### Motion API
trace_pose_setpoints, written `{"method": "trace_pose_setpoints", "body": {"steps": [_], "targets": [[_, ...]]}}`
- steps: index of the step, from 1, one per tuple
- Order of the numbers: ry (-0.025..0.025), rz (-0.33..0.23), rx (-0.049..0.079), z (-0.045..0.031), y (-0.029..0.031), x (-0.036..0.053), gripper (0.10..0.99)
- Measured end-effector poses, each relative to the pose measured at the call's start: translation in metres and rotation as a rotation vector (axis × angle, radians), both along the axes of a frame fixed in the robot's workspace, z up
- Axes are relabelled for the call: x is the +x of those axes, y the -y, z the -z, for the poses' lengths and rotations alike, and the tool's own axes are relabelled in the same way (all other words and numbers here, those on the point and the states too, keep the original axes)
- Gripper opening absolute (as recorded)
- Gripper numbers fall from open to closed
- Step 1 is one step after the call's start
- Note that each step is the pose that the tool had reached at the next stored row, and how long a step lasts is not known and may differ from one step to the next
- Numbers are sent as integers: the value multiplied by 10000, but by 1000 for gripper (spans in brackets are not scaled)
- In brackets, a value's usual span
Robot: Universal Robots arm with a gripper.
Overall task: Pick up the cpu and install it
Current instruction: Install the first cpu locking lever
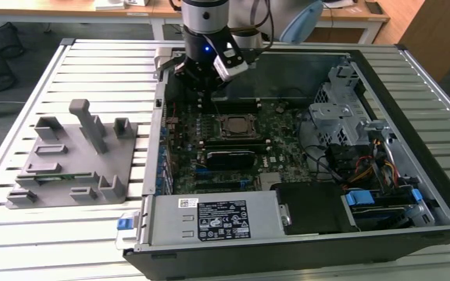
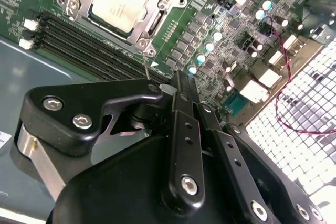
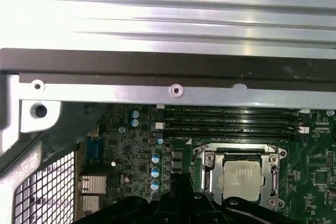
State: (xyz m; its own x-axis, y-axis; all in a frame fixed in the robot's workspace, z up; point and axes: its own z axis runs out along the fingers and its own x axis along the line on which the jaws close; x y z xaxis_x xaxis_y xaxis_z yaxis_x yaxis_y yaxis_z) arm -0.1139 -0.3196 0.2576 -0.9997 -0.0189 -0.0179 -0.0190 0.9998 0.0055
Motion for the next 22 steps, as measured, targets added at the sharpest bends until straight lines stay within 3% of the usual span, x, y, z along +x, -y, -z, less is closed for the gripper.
{"method": "trace_pose_setpoints", "body": {"steps": [14,22], "targets": [[0,-1,5,21,-108,-19,106],[-1,-1,5,22,-136,-7,106]]}}
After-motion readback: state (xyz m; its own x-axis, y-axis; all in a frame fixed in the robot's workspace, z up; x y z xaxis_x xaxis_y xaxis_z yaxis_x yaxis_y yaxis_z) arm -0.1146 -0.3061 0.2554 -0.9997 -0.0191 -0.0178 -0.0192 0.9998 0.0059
